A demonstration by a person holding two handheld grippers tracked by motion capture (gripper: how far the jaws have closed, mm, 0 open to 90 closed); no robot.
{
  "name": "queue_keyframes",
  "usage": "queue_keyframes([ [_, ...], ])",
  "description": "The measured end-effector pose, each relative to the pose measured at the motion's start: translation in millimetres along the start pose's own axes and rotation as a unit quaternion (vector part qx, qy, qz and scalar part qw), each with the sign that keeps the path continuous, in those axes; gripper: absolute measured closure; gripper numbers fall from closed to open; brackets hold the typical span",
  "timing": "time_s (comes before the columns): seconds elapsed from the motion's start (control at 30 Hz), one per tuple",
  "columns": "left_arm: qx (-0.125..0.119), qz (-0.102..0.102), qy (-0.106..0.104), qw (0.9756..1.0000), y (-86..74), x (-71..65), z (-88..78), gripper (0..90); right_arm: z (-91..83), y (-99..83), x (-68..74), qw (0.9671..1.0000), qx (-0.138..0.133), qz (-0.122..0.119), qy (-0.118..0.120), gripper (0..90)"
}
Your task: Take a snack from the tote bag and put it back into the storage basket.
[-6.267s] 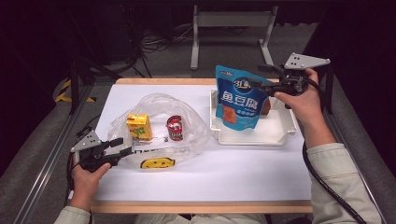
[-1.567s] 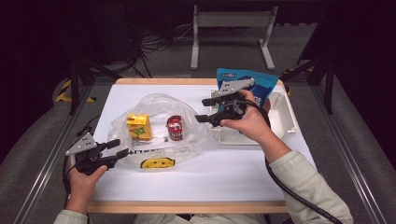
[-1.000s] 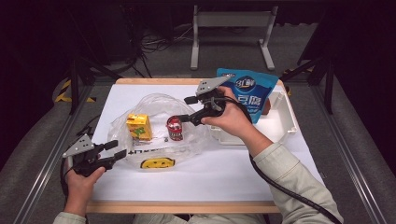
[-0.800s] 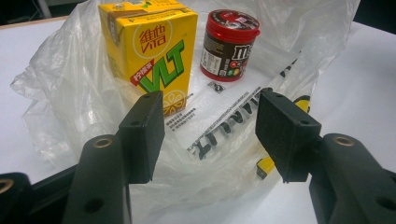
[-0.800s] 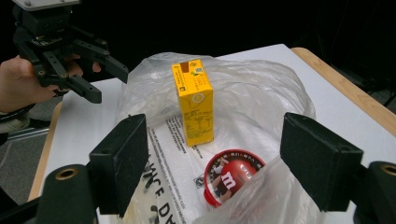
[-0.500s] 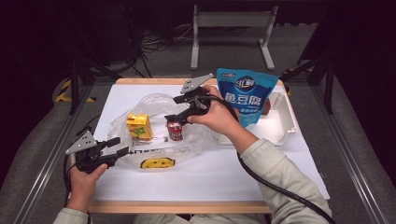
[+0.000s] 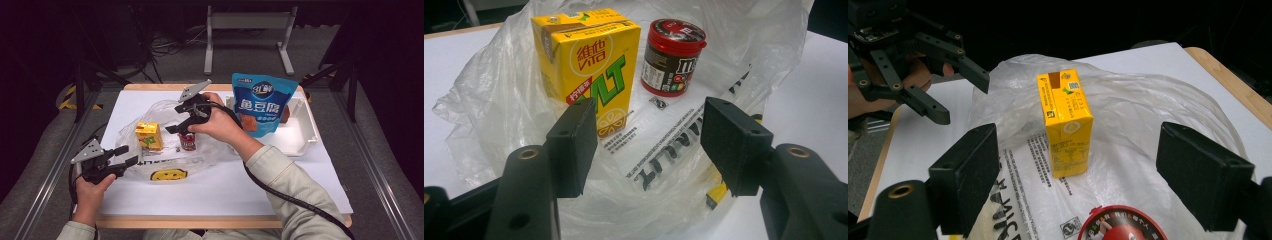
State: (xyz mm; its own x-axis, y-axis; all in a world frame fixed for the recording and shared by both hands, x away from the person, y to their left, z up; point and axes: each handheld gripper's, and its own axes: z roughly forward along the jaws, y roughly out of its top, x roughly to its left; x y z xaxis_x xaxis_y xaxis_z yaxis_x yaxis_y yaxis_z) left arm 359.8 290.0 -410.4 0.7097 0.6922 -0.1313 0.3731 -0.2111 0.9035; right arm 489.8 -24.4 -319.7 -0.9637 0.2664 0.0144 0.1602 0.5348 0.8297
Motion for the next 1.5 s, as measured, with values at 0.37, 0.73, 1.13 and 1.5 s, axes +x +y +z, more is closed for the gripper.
queue_keyframes([
  [0.37, -0.002, -0.006, 0.001, 1.0, -1.2, 1.1, -2.0, 38.7, 29.7, 0.8, -4.5, 0.9996, 0.019, 0.011, 0.015, 17.4],
  [0.73, -0.001, -0.009, 0.008, 0.9999, -6.4, -0.7, -9.5, 37.1, 58.4, 3.3, -7.6, 0.9988, 0.04, 0.013, 0.027, 16.8],
  [1.13, -0.003, -0.015, 0.016, 0.9997, -10.8, -3.2, -18.1, 37.1, 85.4, 1.5, -9.4, 0.9977, 0.059, 0.013, 0.032, 16.8],
  [1.5, -0.002, -0.015, 0.016, 0.9998, -11.1, -2.3, -18.5, 37.1, 99.7, 1.8, -5.3, 0.9968, 0.074, 0.007, 0.03, 17.5],
])
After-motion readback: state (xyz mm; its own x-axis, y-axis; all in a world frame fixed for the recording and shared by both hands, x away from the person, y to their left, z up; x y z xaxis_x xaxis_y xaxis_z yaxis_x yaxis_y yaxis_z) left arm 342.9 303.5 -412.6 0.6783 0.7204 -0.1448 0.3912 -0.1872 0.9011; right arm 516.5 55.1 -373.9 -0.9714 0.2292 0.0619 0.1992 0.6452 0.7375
